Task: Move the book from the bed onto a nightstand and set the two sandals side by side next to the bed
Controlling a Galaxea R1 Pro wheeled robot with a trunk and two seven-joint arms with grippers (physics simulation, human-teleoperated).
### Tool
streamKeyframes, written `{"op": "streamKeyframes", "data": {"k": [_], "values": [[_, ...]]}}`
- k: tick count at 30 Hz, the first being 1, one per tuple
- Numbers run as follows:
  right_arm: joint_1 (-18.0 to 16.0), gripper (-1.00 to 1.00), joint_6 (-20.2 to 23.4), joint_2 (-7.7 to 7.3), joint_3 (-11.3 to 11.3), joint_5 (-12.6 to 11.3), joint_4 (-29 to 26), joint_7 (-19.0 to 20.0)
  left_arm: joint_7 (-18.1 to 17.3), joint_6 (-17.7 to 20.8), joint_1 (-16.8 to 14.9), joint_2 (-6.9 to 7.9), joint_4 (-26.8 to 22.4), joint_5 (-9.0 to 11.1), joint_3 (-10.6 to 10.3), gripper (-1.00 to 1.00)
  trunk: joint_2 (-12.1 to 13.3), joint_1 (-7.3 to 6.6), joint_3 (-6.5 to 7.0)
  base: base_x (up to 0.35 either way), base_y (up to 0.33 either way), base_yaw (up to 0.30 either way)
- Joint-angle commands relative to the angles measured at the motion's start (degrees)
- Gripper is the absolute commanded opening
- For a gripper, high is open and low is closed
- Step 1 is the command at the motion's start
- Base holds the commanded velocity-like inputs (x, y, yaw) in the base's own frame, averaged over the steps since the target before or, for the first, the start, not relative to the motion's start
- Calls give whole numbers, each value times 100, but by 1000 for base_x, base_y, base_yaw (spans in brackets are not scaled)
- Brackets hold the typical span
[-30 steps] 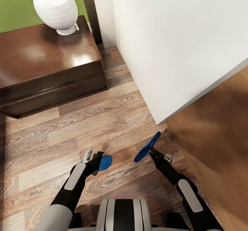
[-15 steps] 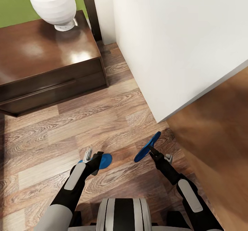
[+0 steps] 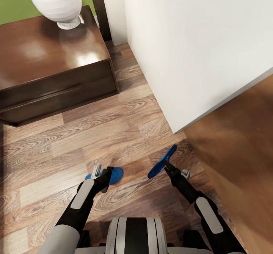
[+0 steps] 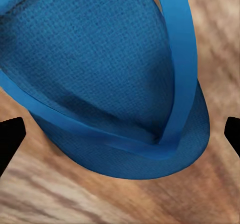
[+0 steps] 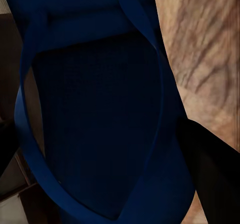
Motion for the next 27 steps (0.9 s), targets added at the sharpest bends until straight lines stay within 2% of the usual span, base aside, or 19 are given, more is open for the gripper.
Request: {"op": "streamKeyframes", "data": {"k": [1, 14, 19, 27], "values": [[-2, -100, 53, 1, -9, -51, 0, 4, 33, 14, -1, -2, -9, 31, 7, 100, -1, -1, -3, 0, 0, 0], [-4, -100, 53, 4, -9, -51, 0, 4, 25, 14, -1, 6, -9, 30, 24, 100, -1, -1, -3, 0, 0, 0], [-3, -100, 53, 4, -9, -51, 0, 4, 24, 14, -1, 7, -9, 29, 24, 100, -8, 12, -114, 0, 0, 0], [-2, -100, 53, 4, -9, -51, 0, 4, 24, 10, -1, 7, -9, 29, 24, 100, -8, 12, -114, 0, 0, 0]]}}
